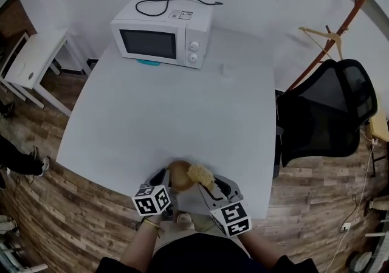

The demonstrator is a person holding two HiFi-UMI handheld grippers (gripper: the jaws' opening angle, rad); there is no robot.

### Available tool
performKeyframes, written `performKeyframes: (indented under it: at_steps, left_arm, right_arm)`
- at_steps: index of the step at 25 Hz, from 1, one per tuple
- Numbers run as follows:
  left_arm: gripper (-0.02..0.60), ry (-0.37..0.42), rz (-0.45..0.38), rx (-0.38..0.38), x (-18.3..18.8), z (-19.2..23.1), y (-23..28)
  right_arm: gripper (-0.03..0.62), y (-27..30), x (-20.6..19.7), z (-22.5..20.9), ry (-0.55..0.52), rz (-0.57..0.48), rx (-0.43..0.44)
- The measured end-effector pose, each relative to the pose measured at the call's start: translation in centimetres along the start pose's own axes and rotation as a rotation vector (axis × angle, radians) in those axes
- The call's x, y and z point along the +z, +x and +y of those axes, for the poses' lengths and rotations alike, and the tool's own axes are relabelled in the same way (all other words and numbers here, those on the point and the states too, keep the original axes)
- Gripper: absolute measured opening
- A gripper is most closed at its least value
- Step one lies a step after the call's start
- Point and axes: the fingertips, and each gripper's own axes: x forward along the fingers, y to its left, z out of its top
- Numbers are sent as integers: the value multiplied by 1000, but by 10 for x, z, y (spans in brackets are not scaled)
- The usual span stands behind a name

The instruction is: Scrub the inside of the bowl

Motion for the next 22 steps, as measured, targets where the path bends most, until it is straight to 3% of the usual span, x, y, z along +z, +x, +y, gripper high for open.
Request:
performKeyframes:
  at_steps: [6,10,22]
  left_arm:
    - [44,54,7,0,4,-4,10]
    - [127,66,-12,-8,6,-6,0]
    - [99,102,-116,-36,10,-17,-75]
  right_arm:
    - [167,7,6,-8,4,-7,-8]
    - [167,5,8,-5,2,-14,-12]
    - [167,-24,12,24,34,-111,-52]
